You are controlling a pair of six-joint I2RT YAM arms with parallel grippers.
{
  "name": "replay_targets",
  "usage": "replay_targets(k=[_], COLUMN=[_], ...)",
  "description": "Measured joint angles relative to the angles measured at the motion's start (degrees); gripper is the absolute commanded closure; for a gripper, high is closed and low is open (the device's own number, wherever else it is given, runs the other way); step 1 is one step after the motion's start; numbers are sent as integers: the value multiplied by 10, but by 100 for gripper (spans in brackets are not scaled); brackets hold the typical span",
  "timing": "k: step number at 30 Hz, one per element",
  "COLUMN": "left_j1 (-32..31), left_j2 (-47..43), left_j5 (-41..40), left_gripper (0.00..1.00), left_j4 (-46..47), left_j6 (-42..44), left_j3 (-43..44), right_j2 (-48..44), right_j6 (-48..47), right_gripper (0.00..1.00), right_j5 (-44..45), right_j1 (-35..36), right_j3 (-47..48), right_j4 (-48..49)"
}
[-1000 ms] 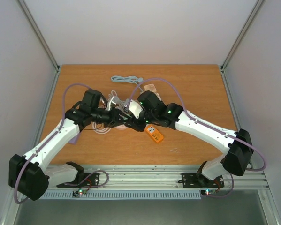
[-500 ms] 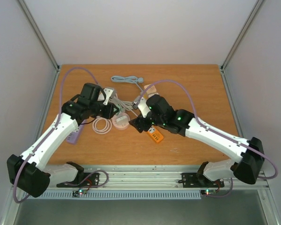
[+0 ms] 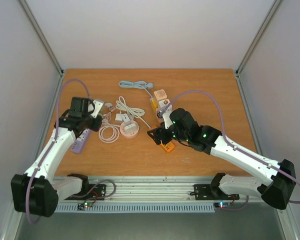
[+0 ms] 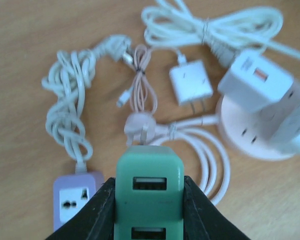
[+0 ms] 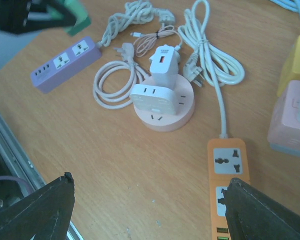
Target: Insert the plug
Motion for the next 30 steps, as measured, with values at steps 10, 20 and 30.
replay_targets(k=[10, 20, 30], left_j1=[73, 160, 164], left_j2=[-72, -11, 61], left_j5=[-34, 3, 15], left_gripper=[100, 100, 100], left_j4=[22, 79, 100], left_j6=[66, 73, 85], left_j3=[-127, -127, -122], right_j2=[-26, -13, 9], right_j6=[36, 49, 50], right_gripper=[19, 21, 22], right_j5=[-1, -28, -30], right_j1=[-32, -49, -51], right_j3=[-4, -4, -3], right_j4=[-13, -12, -15])
